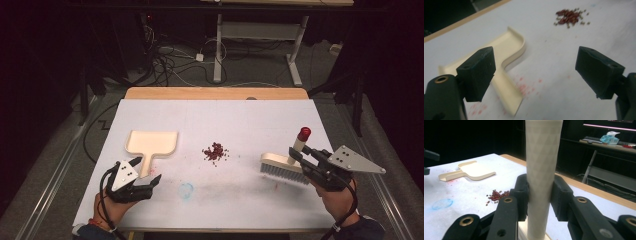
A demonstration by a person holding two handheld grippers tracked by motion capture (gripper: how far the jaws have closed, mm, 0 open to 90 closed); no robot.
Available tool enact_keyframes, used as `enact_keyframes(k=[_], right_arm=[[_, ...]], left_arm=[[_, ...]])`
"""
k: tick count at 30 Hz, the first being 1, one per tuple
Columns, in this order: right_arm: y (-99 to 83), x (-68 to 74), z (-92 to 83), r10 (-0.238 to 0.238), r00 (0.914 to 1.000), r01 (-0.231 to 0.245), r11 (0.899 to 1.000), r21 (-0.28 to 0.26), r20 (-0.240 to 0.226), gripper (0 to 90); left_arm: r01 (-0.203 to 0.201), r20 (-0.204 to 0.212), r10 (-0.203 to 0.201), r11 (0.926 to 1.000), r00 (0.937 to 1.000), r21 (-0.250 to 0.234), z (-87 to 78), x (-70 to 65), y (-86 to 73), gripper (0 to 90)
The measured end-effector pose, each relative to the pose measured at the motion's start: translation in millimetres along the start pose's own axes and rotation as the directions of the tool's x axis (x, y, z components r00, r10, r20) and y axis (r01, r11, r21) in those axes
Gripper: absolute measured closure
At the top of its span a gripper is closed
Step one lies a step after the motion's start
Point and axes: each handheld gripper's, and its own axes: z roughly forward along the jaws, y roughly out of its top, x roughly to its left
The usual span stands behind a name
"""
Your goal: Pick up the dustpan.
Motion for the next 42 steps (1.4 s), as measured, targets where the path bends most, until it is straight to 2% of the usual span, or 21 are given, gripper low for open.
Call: enact_keyframes(k=[3,4,7,13,19,20,22,23,24,25,26,27,28,30,33,34,35,37,40,41,42], right_arm=[[-1.0,-1.0,0.7,0.006,1.0,-0.006,1.0,0.0,0.006,70.3],[-0.9,-0.5,1.1,0.007,1.0,-0.007,1.0,0.004,0.005,70.3],[0.8,2.5,1.1,-0.019,0.9998,0.019,1.0,0.003,0.007,70.3],[3.9,3.6,3.2,-0.023,0.9997,0.023,1.0,-0.013,-0.002,70.3],[4.1,3.6,6.6,-0.021,0.9998,0.021,1.0,-0.007,-0.006,70.2],[4.1,3.3,6.9,-0.021,0.9998,0.021,1.0,-0.007,-0.003,70.3],[4.1,3.2,7.3,-0.018,0.9998,0.018,1.0,-0.005,-0.002,70.2],[3.6,2.8,8.1,-0.016,0.9999,0.016,1.0,0.001,0.0,70.2],[3.5,2.5,8.2,-0.011,0.9999,0.011,1.0,0.003,-0.001,70.2],[3.4,1.8,8.6,-0.009,0.9999,0.009,1.0,0.003,-0.005,70.2],[3.4,1.8,8.6,-0.009,0.9999,0.009,1.0,0.003,-0.005,70.2],[3.6,2.0,9.0,-0.011,0.9999,0.011,1.0,0.005,-0.003,70.2],[3.6,2.0,9.0,-0.011,0.9999,0.011,1.0,0.005,-0.003,70.2],[3.8,3.2,9.4,-0.027,0.9996,0.027,1.0,0.007,-0.003,70.2],[2.8,4.0,9.8,-0.012,0.9999,0.012,1.0,0.013,0.006,70.0],[2.2,3.4,10.3,-0.012,0.9999,0.012,1.0,0.013,0.006,70.0],[1.7,3.2,10.7,-0.009,0.9999,0.009,1.0,0.017,0.008,70.0],[0.6,2.7,11.2,-0.009,0.9999,0.009,1.0,0.021,0.004,70.0],[0.1,3.0,11.6,-0.006,1.0,0.006,1.0,0.025,0.002,70.1],[0.0,2.9,11.8,-0.008,1.0,0.008,1.0,0.025,0.003,70.1],[-0.2,2.7,11.8,-0.009,1.0,0.009,1.0,0.024,0.003,70.1]], left_arm=[[-0.005,-0.019,0.006,0.9998,0.9998,0.019,-6.2,2.9,-6.1,16.5],[0.013,-0.024,-0.013,0.9998,0.9996,0.018,-8.7,4.2,-7.7,16.5],[0.018,-0.026,-0.017,0.9994,0.9995,0.029,-9.7,4.3,-8.3,16.8],[0.013,-0.038,-0.01,0.9959,0.9992,0.089,-11.4,1.7,-11.1,16.8],[0.098,-0.067,-0.089,0.9853,0.9938,0.14,-11.8,10.8,-5.0,18.7],[0.132,-0.092,-0.117,0.974,0.9888,0.184,-6.4,16.3,-3.0,18.7],[0.156,-0.095,-0.14,0.9692,0.9856,0.19,-2.8,19.3,-2.4,19.3],[0.225,-0.068,-0.215,0.9468,0.9742,0.23,8.7,27.6,-1.4,21.0],[0.225,-0.068,-0.215,0.9468,0.9742,0.23,8.7,27.6,-1.4,21.0],[0.26,-0.066,-0.251,0.9311,0.9657,0.256,18.9,32.5,-1.4,21.2],[0.271,-0.068,-0.263,0.923,0.9625,0.273,25.4,35.1,-1.9,21.2],[0.289,-0.07,-0.281,0.9063,0.9571,0.309,36.6,39.2,-2.9,21.6],[0.301,-0.077,-0.292,0.8972,0.9532,0.323,44.7,41.5,-3.3,21.6],[0.31,-0.094,-0.296,0.8871,0.9505,0.342,57.9,44.6,-0.6,22.5],[0.312,-0.131,-0.284,0.8707,0.95,0.38,74.8,45.9,4.1,25.8],[0.329,-0.135,-0.3,0.8673,0.9442,0.373,79.8,47.4,4.7,25.7],[0.329,-0.135,-0.3,0.8673,0.9442,0.373,79.8,47.4,4.7,27.5],[0.352,-0.147,-0.32,0.8664,0.936,0.354,81.1,49.5,4.5,34.8],[0.36,-0.155,-0.326,0.8729,0.9326,0.329,80.9,52.6,2.6,48.4],[0.353,-0.151,-0.32,0.8764,0.9354,0.328,81.1,53.9,2.1,49.7],[0.327,-0.137,-0.297,0.883,0.9449,0.337,82.0,54.9,2.9,50.6]])
